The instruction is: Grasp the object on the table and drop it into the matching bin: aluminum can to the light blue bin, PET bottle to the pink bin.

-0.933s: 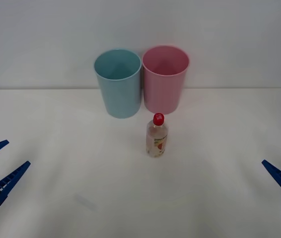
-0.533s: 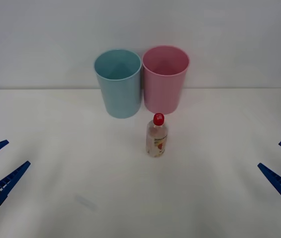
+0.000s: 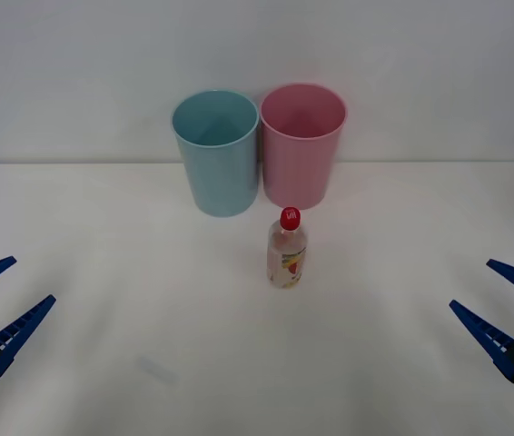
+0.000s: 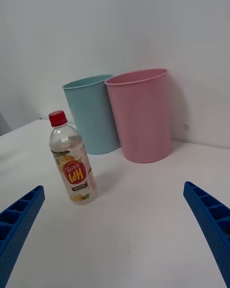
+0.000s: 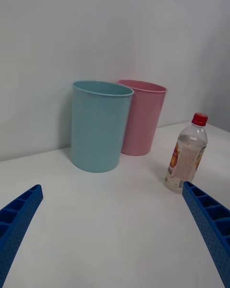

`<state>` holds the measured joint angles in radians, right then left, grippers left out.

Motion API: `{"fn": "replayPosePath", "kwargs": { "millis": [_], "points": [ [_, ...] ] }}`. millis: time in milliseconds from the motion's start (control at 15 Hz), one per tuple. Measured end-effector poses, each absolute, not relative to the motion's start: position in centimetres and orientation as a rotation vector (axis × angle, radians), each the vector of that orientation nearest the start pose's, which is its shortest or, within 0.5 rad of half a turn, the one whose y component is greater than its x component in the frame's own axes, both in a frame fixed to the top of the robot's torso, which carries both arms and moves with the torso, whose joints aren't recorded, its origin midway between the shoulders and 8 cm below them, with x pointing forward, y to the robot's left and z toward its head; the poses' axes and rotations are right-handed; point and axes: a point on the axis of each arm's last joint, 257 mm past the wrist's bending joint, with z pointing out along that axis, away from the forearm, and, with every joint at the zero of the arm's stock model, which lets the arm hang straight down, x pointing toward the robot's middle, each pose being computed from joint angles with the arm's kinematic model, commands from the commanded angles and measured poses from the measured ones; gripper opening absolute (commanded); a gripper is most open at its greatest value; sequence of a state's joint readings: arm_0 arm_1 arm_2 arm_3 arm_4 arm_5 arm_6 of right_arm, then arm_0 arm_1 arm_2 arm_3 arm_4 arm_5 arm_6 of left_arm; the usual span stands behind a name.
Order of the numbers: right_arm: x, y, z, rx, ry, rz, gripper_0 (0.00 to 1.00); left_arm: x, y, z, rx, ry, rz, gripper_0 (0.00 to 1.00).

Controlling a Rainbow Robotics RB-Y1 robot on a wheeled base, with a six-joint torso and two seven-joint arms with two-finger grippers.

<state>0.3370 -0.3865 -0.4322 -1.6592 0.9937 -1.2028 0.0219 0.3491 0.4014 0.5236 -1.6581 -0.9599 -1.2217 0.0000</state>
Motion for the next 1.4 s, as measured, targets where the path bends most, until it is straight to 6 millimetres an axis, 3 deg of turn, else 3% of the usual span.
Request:
{"fn": "replayPosePath", "kwargs": {
  "millis": [267, 600, 1400],
  "points": [
    [35.2, -27.4, -19.4, -0.558, 1.441, 0.632, 1.0, 34.2, 33.0, -16.9, 0.465, 1.441, -0.567, 1.0],
    [37.2, -25.9, -21.3, -0.643, 1.42, 0.618, 1.0, 34.2, 33.0, -16.9, 0.465, 1.441, -0.567, 1.0],
    [42.5, -18.5, -24.5, -0.687, 1.448, 0.658, 1.0, 34.2, 33.0, -16.9, 0.465, 1.441, -0.567, 1.0]
  ]
}}
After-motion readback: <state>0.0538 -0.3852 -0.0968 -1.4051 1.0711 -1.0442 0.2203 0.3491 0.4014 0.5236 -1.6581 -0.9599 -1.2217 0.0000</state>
